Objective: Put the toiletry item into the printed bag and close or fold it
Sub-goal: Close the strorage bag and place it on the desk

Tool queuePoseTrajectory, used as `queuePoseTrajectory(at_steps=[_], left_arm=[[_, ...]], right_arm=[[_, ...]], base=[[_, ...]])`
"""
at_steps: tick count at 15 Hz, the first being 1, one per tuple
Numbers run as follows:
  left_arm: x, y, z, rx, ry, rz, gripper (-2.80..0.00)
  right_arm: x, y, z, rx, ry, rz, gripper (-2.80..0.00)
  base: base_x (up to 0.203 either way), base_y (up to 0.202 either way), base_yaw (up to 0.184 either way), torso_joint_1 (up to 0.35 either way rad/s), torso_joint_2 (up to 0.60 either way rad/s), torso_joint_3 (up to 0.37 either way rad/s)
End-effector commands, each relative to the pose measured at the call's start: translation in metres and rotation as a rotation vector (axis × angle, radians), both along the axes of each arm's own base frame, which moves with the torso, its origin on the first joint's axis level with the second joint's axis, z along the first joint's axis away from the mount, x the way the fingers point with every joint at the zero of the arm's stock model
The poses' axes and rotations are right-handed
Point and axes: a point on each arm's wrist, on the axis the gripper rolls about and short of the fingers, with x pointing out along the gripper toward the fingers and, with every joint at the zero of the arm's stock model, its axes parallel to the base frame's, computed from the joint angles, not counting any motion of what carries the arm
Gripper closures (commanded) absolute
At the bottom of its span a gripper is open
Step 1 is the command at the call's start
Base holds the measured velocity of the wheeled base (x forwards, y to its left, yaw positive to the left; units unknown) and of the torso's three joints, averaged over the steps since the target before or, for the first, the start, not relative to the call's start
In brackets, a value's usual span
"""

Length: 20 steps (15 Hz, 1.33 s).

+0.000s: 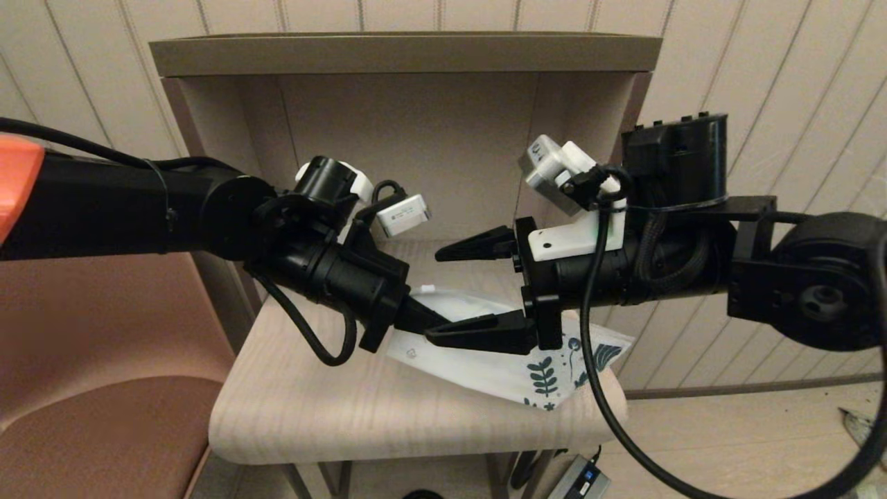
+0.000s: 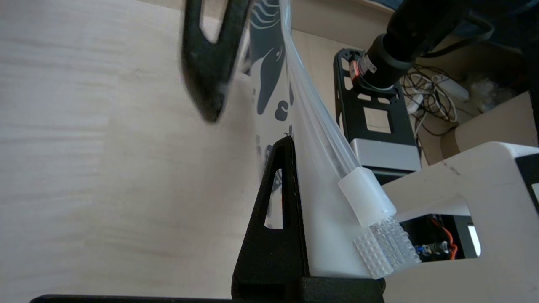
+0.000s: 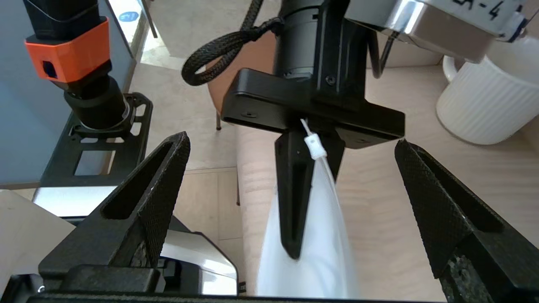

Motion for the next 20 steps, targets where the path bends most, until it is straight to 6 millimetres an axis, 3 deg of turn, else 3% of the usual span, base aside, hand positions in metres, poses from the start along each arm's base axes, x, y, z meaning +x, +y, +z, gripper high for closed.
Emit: queuePoseTrajectory(at_steps=[1,3,4,20], left_arm=[[-0.0003,-0.0001,-0.0020,0.000,0.007,-0.006,0.00],[-0.0006,0.0000,-0.0011,-0.002,0.006,-0.007,0.00],[-0.0006,0.0000,-0.0011,-0.002,0.006,-0.007,0.00],[-0.0024,-0.0035,-0.0005,-0.001,0.013,-0.019,0.00]], right_arm=[[0.0020,0.0017,-0.0041,-0.006,0.008,0.006,-2.80],[0.0024,0.0019,-0.0046,-0.007,0.009,0.006,-2.80],[0.0019,0.0017,-0.0049,-0.007,0.009,0.007,0.00],[-0.0014,0.0027,-0.0064,-0.005,0.030,0.033,0.00]], base=[[0.000,0.000,0.000,0.000,0.00,0.000],[0.000,0.000,0.000,0.000,0.00,0.000],[0.000,0.000,0.000,0.000,0.00,0.000],[0.000,0.000,0.000,0.000,0.00,0.000]])
